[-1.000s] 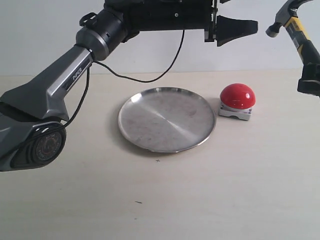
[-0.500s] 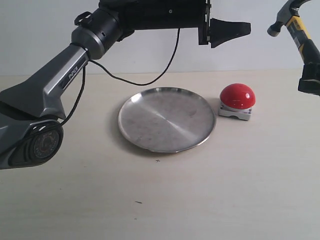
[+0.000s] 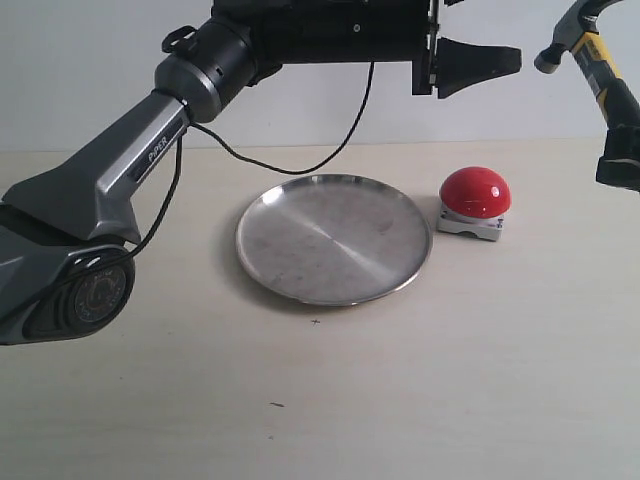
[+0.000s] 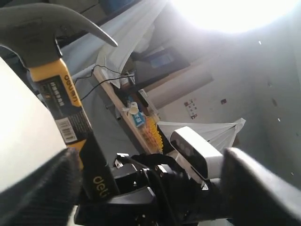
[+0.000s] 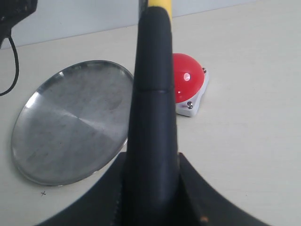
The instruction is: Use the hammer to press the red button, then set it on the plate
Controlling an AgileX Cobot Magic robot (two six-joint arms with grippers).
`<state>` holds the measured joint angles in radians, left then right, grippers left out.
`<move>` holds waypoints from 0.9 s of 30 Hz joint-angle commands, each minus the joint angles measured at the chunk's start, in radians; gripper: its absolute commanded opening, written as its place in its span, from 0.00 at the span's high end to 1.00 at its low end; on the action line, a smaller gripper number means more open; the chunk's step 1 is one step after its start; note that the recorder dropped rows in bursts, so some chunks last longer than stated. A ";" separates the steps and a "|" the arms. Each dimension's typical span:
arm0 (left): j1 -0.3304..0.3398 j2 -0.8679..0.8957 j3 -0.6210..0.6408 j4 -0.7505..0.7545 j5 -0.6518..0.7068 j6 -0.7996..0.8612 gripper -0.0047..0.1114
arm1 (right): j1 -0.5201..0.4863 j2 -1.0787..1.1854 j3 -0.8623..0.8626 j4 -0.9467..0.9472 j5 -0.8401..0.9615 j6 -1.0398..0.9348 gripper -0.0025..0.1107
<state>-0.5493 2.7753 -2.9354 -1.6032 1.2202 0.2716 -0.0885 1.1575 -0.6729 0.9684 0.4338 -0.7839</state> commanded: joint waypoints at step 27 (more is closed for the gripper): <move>-0.021 -0.136 -0.030 0.392 0.001 0.023 0.96 | -0.004 -0.017 -0.012 0.017 -0.037 -0.007 0.98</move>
<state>-0.5596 2.6772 -2.9563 -1.3221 1.2188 0.3022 -0.0885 1.1569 -0.6729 0.9661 0.4338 -0.7839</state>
